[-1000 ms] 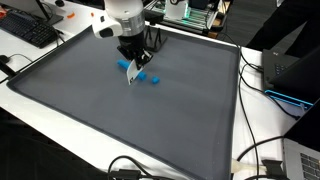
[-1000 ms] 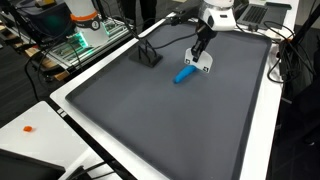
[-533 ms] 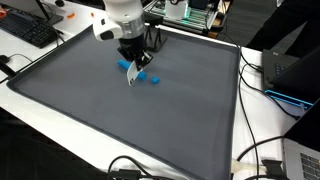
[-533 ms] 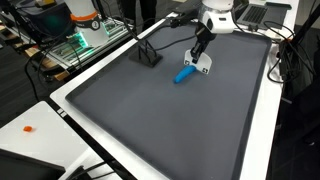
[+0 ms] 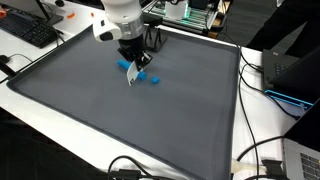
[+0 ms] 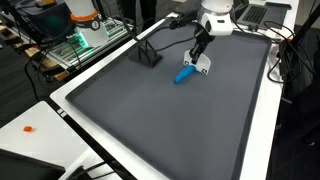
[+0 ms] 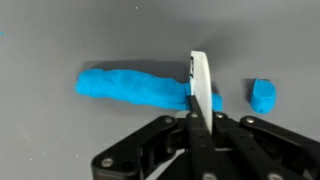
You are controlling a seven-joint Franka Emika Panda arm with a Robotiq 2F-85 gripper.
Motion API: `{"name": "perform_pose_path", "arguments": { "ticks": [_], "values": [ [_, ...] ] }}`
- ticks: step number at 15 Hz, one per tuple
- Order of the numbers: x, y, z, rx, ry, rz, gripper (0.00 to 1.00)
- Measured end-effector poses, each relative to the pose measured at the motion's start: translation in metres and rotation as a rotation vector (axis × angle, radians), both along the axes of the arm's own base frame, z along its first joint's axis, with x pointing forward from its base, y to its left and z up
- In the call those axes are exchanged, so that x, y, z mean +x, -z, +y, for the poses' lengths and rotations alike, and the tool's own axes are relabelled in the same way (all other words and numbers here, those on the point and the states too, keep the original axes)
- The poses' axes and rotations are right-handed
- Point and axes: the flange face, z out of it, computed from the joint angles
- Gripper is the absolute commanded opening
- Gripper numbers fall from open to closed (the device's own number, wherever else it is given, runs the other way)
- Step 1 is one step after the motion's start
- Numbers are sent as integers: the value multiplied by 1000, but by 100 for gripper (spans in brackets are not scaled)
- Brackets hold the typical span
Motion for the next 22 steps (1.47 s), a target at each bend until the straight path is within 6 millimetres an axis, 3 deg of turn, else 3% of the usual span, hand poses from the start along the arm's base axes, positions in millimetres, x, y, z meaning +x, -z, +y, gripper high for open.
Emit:
{"name": "perform_pose_path", "arguments": {
  "ticks": [9, 22],
  "values": [
    [-5, 0, -10, 58, 57, 15, 1],
    [-24, 0, -5, 90, 70, 48, 1]
  ]
}}
